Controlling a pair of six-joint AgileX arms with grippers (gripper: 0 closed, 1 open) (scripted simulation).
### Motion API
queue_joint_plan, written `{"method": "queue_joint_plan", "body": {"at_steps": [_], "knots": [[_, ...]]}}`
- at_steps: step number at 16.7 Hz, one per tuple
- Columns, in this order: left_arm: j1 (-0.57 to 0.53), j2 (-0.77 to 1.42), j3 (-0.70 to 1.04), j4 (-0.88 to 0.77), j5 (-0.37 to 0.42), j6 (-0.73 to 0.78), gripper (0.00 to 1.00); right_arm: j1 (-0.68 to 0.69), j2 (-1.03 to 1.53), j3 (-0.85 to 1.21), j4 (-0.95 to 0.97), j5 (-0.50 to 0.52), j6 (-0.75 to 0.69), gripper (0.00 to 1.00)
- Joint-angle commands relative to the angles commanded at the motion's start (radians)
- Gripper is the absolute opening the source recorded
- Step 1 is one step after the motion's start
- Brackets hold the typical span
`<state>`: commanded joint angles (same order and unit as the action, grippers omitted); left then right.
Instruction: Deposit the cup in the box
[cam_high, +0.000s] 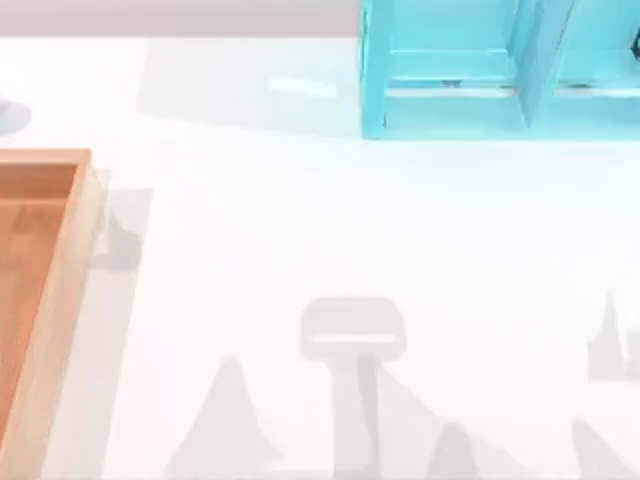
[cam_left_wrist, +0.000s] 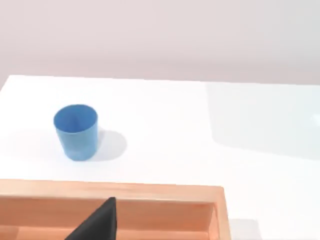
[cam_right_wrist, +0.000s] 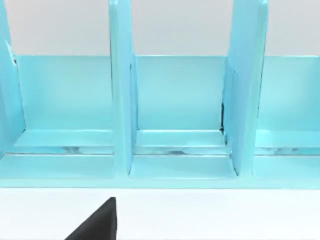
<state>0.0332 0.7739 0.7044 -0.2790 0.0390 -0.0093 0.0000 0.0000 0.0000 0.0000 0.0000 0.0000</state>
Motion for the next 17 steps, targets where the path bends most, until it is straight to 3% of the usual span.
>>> {"method": "queue_joint_plan", "body": {"at_steps": [10, 17], "knots": [[0.062, 0.969, 0.943, -0.418, 0.041, 0.049, 1.00, 0.000, 0.000, 0.000, 0.000, 0.000, 0.000, 1.00], [0.114, 1.464, 1.480, -0.690, 0.054, 0.128, 1.00, 0.000, 0.000, 0.000, 0.000, 0.000, 0.000, 1.00]]}}
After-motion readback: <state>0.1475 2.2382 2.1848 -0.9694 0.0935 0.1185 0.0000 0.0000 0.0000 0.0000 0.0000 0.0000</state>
